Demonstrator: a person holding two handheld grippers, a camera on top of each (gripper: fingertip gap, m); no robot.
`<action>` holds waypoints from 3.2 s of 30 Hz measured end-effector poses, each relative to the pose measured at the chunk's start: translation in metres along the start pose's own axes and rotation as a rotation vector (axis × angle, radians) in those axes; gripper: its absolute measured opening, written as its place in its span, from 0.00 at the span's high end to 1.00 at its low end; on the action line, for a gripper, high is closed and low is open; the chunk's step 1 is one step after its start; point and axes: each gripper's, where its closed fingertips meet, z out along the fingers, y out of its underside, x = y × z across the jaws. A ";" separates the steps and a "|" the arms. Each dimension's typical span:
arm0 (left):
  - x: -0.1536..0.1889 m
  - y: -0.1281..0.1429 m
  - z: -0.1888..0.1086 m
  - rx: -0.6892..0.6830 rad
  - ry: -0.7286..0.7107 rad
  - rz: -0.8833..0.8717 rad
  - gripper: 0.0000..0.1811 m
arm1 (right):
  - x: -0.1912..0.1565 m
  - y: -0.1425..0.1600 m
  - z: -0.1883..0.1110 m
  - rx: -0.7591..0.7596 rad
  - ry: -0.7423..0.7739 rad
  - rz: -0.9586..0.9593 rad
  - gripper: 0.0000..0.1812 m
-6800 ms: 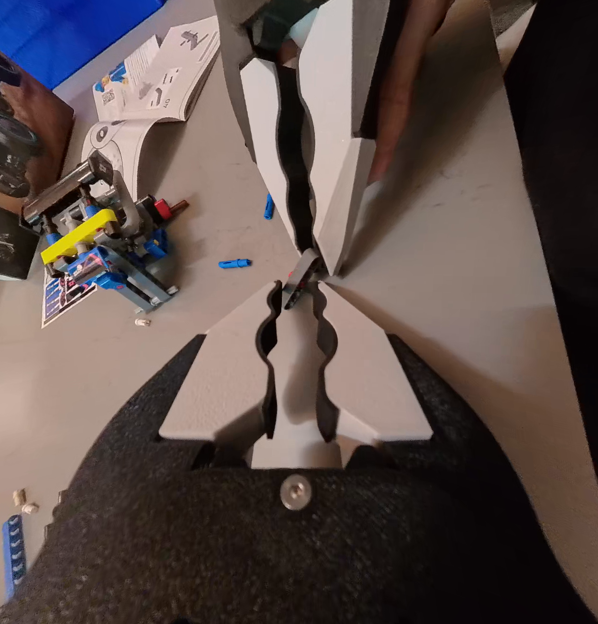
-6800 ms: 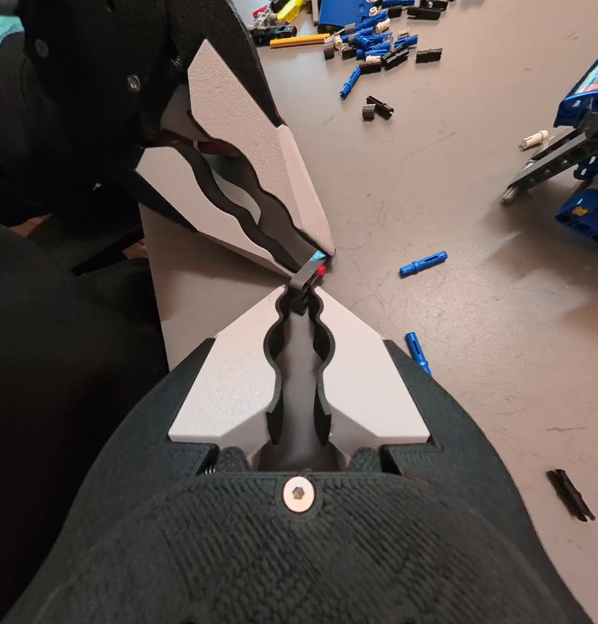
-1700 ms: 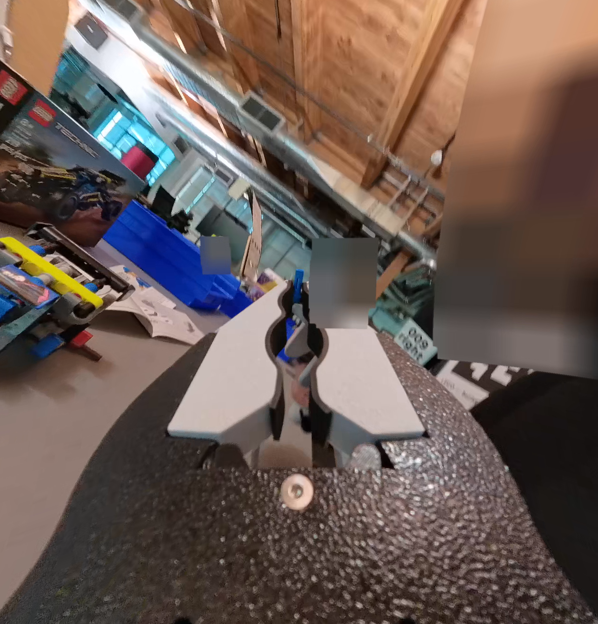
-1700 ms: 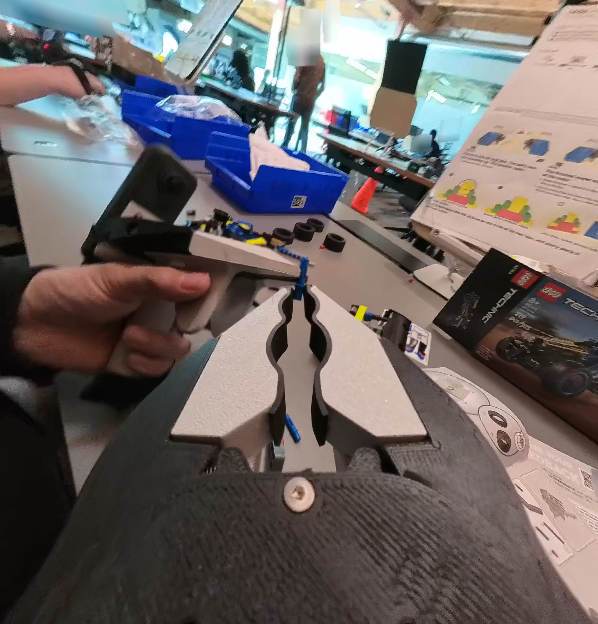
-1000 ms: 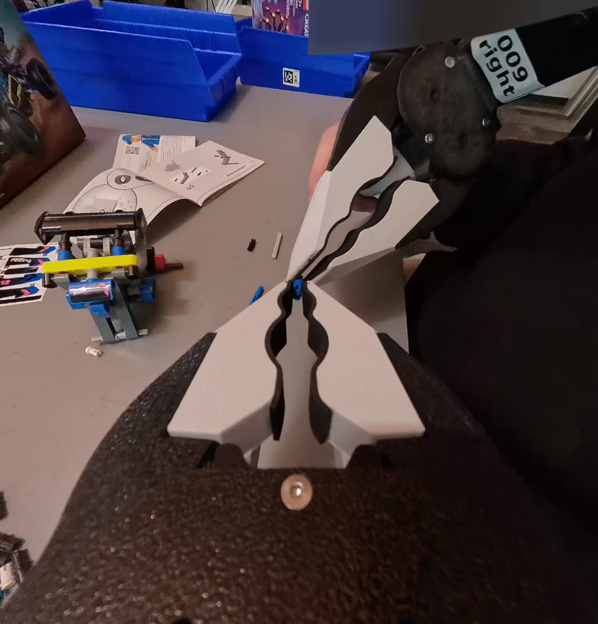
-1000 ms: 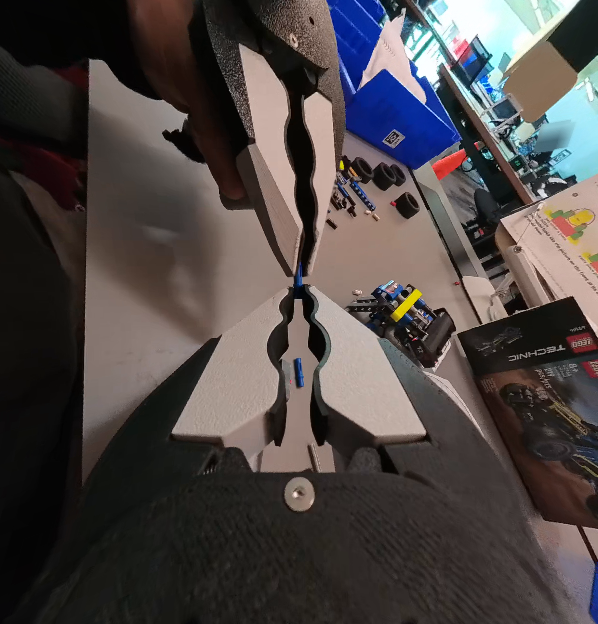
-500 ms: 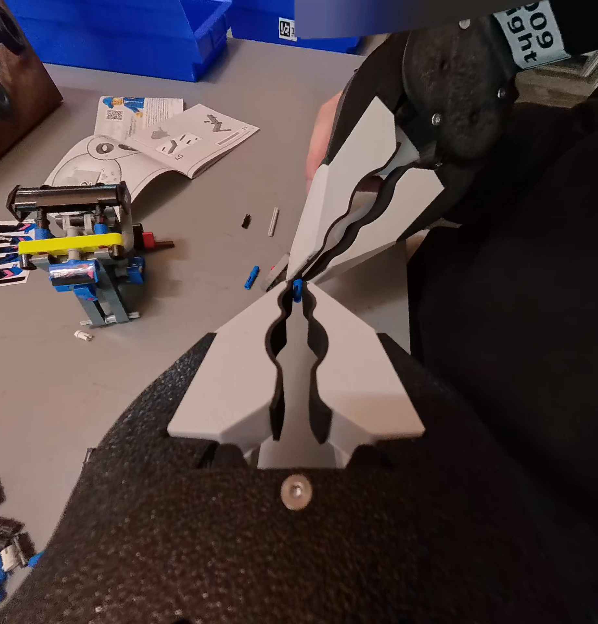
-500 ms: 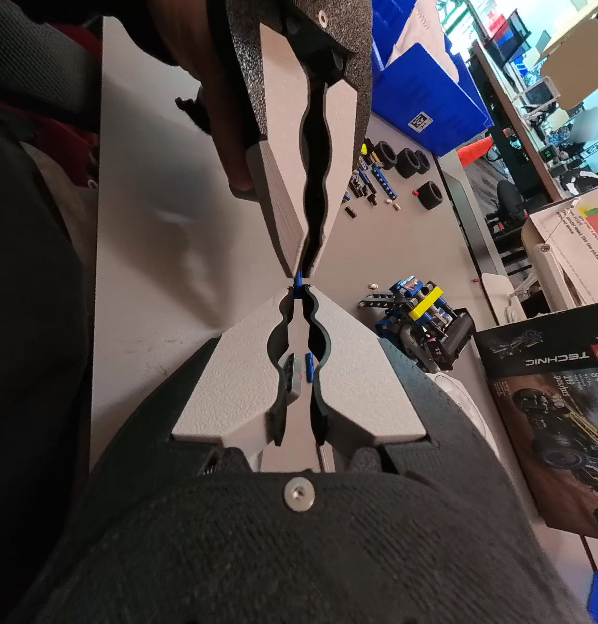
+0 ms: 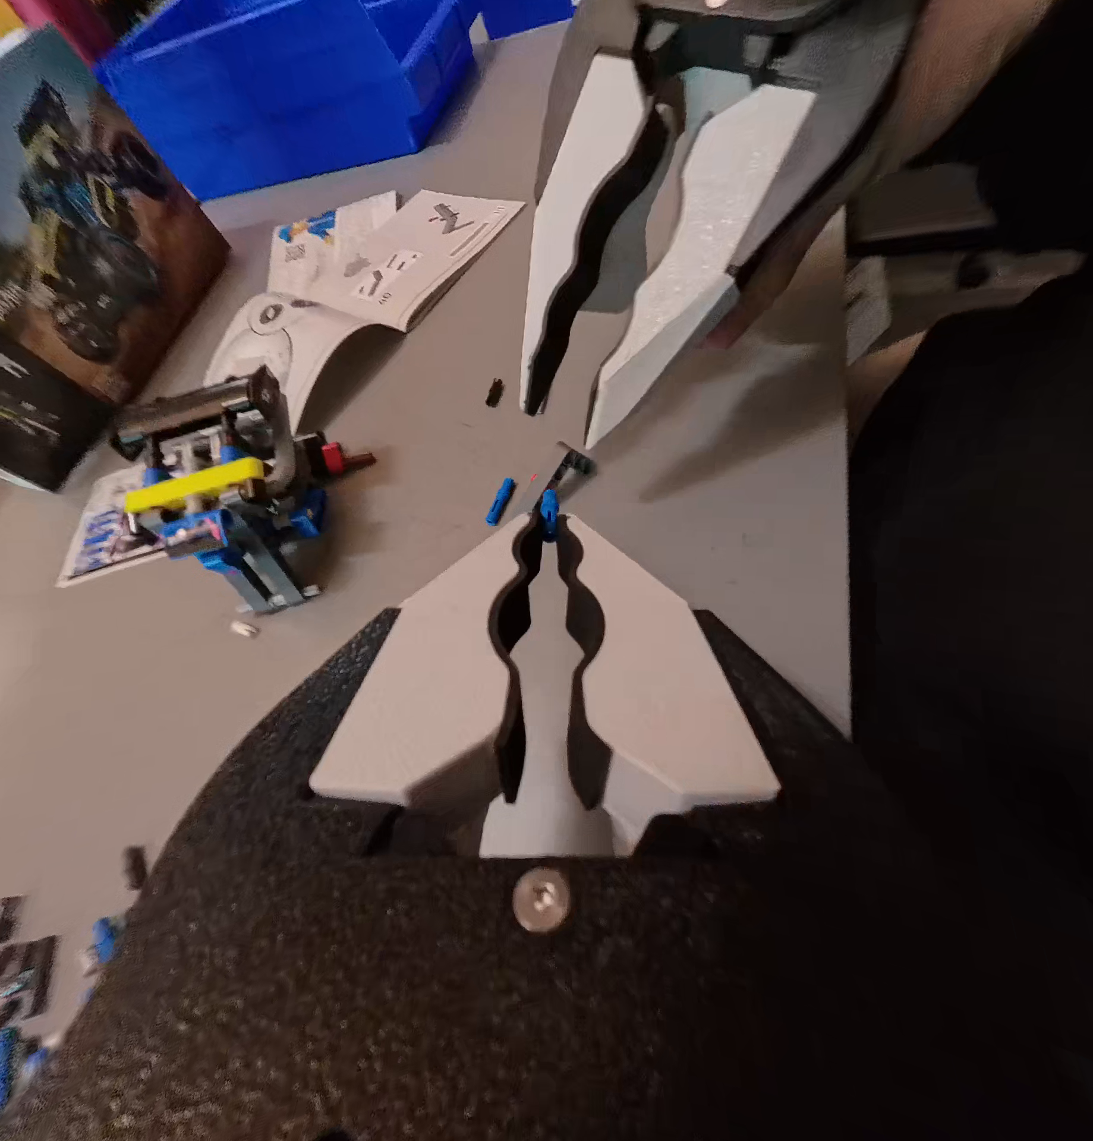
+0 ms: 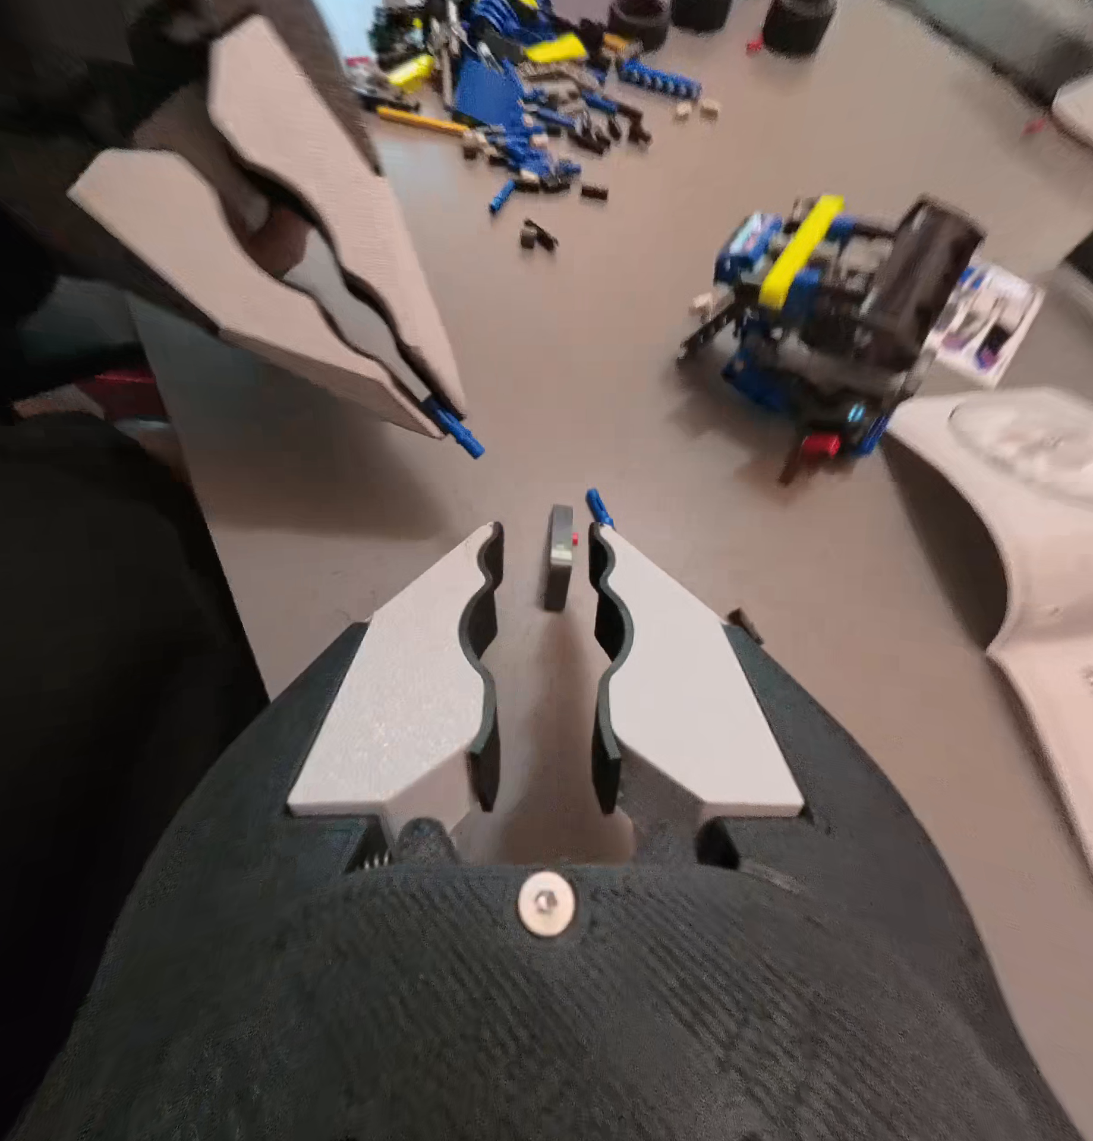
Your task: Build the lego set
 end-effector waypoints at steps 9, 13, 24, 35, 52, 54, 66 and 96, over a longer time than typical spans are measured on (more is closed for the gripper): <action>0.002 0.015 0.024 -0.108 -0.139 0.245 0.99 | 0.004 0.018 0.018 -0.086 0.015 0.038 0.96; -0.001 0.019 0.030 -0.135 -0.167 0.255 0.99 | 0.003 0.017 0.020 -0.061 -0.034 0.141 0.96; -0.003 0.014 0.039 -0.157 -0.244 0.381 0.99 | 0.007 0.016 0.019 0.006 -0.169 0.420 0.96; -0.004 0.016 0.038 -0.266 -0.286 0.398 0.99 | 0.007 0.016 0.021 0.005 -0.163 0.423 0.96; -0.004 0.019 0.036 -0.307 -0.304 0.389 0.99 | 0.006 0.015 0.022 0.004 -0.140 0.401 0.96; -0.004 0.020 0.036 -0.309 -0.309 0.392 0.99 | 0.006 0.015 0.022 0.004 -0.139 0.401 0.96; -0.006 0.017 0.036 -0.313 -0.322 0.392 0.99 | 0.007 0.014 0.023 0.006 -0.140 0.415 0.96; -0.009 0.017 0.040 -0.198 -0.217 0.073 0.99 | 0.009 0.014 0.024 -0.002 -0.113 0.374 0.96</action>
